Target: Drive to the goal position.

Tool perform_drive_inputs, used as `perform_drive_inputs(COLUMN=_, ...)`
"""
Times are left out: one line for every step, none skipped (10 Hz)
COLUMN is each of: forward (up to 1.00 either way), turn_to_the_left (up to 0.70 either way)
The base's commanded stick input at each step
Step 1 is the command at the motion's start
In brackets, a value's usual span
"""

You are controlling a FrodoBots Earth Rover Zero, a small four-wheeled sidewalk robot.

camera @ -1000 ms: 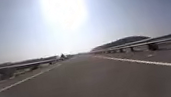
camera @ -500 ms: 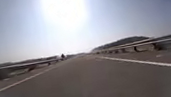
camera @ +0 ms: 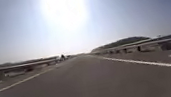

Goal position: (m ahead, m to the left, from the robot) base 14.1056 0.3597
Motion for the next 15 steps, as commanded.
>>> perform_drive_inputs(forward=1.0, turn_to_the_left=0.0)
perform_drive_inputs(forward=1.0, turn_to_the_left=0.0)
perform_drive_inputs(forward=1.0, turn_to_the_left=0.0)
perform_drive_inputs(forward=1.0, turn_to_the_left=0.0)
perform_drive_inputs(forward=1.0, turn_to_the_left=0.0)
perform_drive_inputs(forward=1.0, turn_to_the_left=0.0)
perform_drive_inputs(forward=1.0, turn_to_the_left=0.0)
perform_drive_inputs(forward=1.0, turn_to_the_left=0.0)
perform_drive_inputs(forward=1.0, turn_to_the_left=0.0)
perform_drive_inputs(forward=1.0, turn_to_the_left=0.0)
perform_drive_inputs(forward=1.0, turn_to_the_left=0.0)
perform_drive_inputs(forward=1.0, turn_to_the_left=0.02)
perform_drive_inputs(forward=1.0, turn_to_the_left=0.02)
perform_drive_inputs(forward=1.0, turn_to_the_left=0.0)
perform_drive_inputs(forward=1.0, turn_to_the_left=0.02)
